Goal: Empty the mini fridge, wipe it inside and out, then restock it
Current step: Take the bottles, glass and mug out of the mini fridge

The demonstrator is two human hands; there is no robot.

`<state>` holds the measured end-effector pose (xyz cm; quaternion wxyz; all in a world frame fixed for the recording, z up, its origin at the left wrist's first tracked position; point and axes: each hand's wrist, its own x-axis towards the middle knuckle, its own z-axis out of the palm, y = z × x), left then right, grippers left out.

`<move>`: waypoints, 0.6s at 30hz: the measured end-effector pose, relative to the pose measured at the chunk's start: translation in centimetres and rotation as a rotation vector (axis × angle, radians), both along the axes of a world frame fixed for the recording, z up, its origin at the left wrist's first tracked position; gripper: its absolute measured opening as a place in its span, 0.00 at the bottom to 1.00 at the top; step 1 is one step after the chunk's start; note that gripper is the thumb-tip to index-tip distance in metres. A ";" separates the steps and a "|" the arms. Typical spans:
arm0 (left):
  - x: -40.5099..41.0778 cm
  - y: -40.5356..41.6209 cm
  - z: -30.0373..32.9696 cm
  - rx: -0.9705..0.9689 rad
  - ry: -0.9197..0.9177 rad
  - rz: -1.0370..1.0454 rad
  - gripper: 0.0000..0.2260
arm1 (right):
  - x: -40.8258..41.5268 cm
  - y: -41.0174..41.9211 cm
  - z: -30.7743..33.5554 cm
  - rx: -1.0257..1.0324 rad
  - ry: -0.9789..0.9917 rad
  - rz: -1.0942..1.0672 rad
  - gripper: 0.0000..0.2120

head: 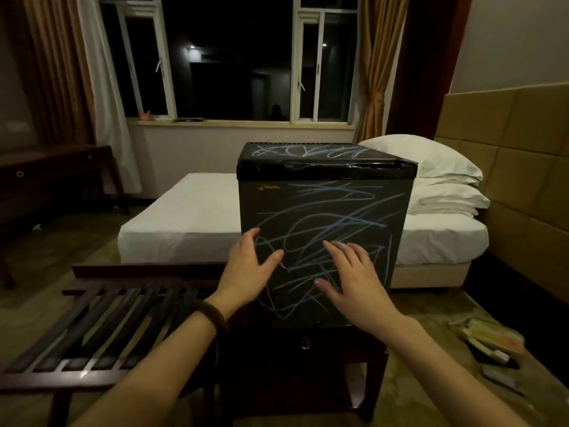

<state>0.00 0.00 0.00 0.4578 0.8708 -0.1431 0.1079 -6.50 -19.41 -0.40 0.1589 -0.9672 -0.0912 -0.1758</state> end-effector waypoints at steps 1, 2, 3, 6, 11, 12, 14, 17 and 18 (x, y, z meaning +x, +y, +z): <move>1.1 0.2 0.3 -0.095 0.037 0.011 0.30 | 0.8 -0.1 0.2 0.088 0.020 0.015 0.33; 2.5 0.4 0.5 -0.174 0.069 0.019 0.30 | 1.6 -0.2 0.4 0.160 0.051 0.024 0.33; 4.0 0.6 0.6 -0.214 0.088 0.040 0.29 | 2.5 -0.2 0.6 0.191 0.063 0.031 0.33; 7.3 0.5 1.0 -0.231 0.096 0.079 0.31 | 5.3 0.0 0.8 0.209 0.061 0.050 0.33; 11.6 0.7 1.0 -0.223 0.107 0.097 0.37 | 9.0 0.6 0.9 0.208 0.075 0.055 0.32; 12.4 0.8 0.9 -0.231 0.111 0.079 0.38 | 9.9 1.0 0.9 0.208 0.084 0.058 0.31; 13.3 0.8 0.7 -0.273 0.110 0.057 0.36 | 10.8 1.7 0.9 0.193 0.069 0.044 0.32; 13.8 0.7 0.4 -0.313 0.101 0.103 0.32 | 11.2 2.4 0.8 0.196 0.040 0.040 0.32; 13.9 0.7 0.4 -0.340 0.115 0.104 0.30 | 11.1 2.6 0.7 0.200 0.045 0.048 0.31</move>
